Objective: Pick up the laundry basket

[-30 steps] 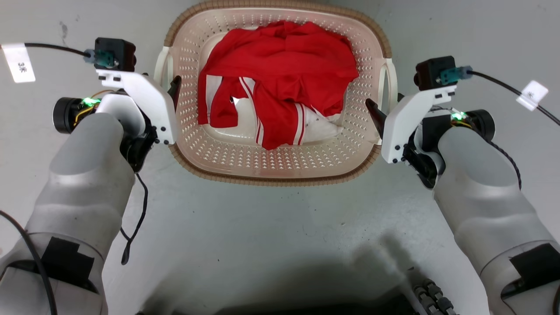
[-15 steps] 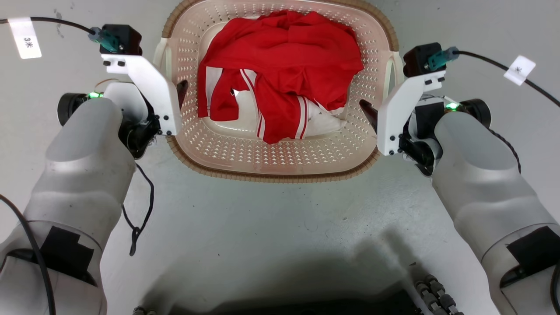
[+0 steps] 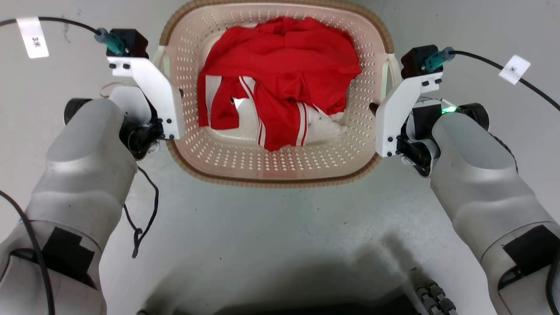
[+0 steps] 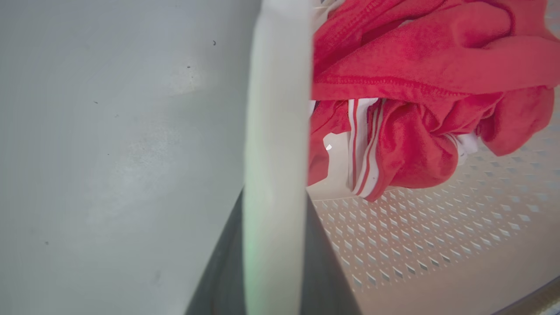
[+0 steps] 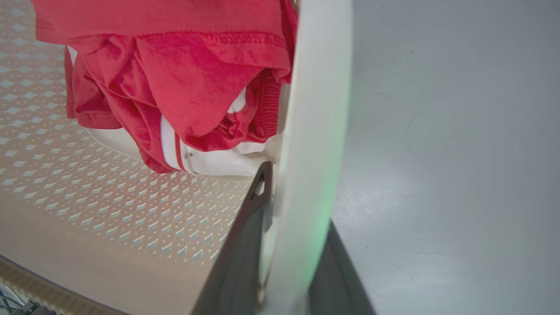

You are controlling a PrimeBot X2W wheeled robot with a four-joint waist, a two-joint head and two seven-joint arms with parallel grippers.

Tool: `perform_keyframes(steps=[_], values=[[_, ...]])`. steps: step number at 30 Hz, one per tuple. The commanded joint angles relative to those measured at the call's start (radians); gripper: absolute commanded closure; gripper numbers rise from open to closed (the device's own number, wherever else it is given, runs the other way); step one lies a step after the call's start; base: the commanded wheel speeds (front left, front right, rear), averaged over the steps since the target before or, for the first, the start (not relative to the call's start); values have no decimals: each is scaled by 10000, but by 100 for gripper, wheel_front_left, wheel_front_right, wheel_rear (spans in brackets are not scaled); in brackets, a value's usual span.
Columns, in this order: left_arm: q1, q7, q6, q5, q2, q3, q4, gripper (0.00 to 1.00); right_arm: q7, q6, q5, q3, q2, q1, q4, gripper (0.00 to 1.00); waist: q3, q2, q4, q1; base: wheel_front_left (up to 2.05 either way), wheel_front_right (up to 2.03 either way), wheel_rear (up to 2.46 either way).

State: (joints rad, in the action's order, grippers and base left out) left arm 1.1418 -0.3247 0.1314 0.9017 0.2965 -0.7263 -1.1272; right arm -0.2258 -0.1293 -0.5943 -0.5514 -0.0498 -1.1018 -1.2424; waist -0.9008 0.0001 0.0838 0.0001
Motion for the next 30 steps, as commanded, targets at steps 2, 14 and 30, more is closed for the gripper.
perform_keyframes(steps=[2, 14, 30], values=[[-99, -190, -17, 147, -29, -85, -64, 100, -87, -24, -157, -126, -8, 60, -64, 100, 259, -1, -36, -1, 0, 0, 0], [-703, -1453, -9, 1049, -427, -502, -231, 100, -1234, -26, -983, -590, 22, 531, -224, 100, 1906, -1, -183, -1, 0, 0, 0], [-2084, -3484, 28, 2264, -712, -866, -334, 100, -3836, -28, -2113, -1208, 57, 1770, -330, 100, 5059, -1, -311, -1, 0, 0, 0]])
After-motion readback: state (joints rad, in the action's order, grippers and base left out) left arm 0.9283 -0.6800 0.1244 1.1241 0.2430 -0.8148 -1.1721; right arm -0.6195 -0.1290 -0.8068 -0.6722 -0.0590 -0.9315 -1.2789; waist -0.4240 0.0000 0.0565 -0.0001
